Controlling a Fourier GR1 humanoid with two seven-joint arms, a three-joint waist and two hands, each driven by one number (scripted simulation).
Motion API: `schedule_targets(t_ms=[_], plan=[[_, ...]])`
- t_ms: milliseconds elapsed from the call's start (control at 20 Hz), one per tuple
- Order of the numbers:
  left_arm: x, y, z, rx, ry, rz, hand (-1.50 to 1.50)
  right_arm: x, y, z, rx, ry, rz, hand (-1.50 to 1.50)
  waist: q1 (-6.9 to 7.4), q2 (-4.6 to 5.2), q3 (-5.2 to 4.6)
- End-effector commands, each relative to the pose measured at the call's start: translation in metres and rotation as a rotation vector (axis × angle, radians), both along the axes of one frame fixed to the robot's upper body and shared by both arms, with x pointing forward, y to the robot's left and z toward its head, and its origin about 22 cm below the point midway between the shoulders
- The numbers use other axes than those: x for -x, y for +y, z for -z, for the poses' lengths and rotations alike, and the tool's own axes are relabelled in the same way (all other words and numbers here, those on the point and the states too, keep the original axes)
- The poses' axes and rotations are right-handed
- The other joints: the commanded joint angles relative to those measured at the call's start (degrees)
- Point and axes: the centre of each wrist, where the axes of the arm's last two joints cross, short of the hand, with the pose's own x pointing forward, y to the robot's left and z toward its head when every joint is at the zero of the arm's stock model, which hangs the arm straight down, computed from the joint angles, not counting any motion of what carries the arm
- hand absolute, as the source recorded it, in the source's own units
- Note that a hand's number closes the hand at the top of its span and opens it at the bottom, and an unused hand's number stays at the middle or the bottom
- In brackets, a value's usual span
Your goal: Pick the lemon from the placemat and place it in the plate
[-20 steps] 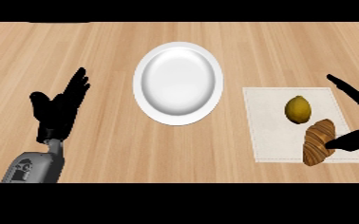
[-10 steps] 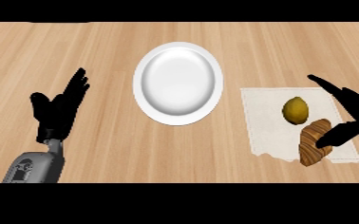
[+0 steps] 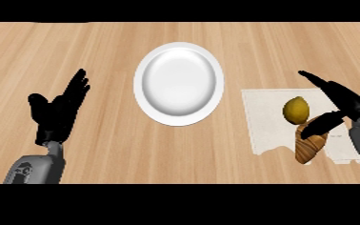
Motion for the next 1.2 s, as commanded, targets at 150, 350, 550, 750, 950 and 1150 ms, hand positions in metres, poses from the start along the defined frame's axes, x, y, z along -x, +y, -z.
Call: schedule_targets(t_ms=[150, 350, 550, 750, 950, 1150], plan=[[-0.01, -0.01, 0.014, -0.018, -0.004, 0.003, 0.0, 0.003, 0.023, 0.01, 0.043, 0.048, -0.024, -1.5, -0.47, 0.15, 0.34], [-0.018, 0.004, -0.016, -0.014, 0.001, -0.009, 0.0, -0.012, 0.019, 0.018, 0.06, 0.094, -0.113, 1.5, 0.19, 0.29, 0.39], [-0.016, 0.009, -0.008, -0.004, 0.007, -0.001, 0.0, -0.011, 0.037, 0.027, 0.04, 0.063, -0.189, 1.5, -0.01, 0.26, 0.37], [-0.004, 0.007, 0.002, -0.023, -0.007, -0.004, 0.0, -0.002, 0.028, 0.021, 0.009, 0.035, -0.167, 1.5, -0.23, 0.16, 0.36], [-0.014, 0.002, -0.01, 0.003, 0.002, -0.009, 0.0, 0.01, 0.033, 0.02, 0.012, -0.014, -0.146, 1.5, -0.51, 0.09, 0.35], [-0.004, 0.003, 0.003, -0.013, 0.006, -0.012, 0.0, -0.006, 0.169, 0.022, -0.003, -0.183, -0.321, 1.5, 0.18, -0.26, 0.2]])
